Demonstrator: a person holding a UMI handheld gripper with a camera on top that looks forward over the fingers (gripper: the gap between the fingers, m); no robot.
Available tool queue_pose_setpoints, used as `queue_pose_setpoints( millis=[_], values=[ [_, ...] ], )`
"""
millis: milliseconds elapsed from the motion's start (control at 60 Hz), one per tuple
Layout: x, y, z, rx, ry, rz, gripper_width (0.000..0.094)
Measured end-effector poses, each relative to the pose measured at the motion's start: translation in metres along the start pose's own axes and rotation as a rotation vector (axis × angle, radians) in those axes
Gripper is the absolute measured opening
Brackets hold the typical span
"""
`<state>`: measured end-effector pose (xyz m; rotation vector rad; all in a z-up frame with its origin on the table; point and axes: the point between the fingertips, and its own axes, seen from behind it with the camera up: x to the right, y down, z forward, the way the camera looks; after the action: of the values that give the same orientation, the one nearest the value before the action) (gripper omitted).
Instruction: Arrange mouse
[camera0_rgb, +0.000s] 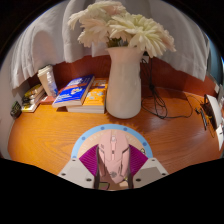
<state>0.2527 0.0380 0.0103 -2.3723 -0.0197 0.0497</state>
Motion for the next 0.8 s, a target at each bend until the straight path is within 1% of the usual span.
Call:
queue_pose_setpoints(
  millis=[83,100,133,183,367,400,467,517,533,617,800],
  values=[
    [-0.007,0.017,0.011,-0.03,-0.021,0.002,0.0387],
    [-0.007,0.022,0.012,-0.041,-0.021,-0.005,0.0405],
    [-0.005,0.017,0.012,-0.012,-0.015,-0.012,0.0404],
    [-0.005,0.018,0.012,-0.012,-0.015,-0.001,0.0417],
    [-0.006,0.019,0.014,-0.02,-0.013,-0.01,0.055],
    [-0.008,0.019,0.014,-0.026,-0.019,-0.02,0.0594],
    [-0.014,0.02,0.013,-0.048,-0.035,-0.033,0.0765],
    [-0.007,0.019,0.01,-0.063,0.002,-0.047,0.0847],
    [-0.004,0.018,0.009,-0.064,0.017,-0.053,0.0861],
    [-0.003,0.005,-0.009,-0.046,0.052,-0.06,0.0866],
    [-0.029,-0.031,-0.087,0.058,0.084,-0.016,0.0867]
  ],
)
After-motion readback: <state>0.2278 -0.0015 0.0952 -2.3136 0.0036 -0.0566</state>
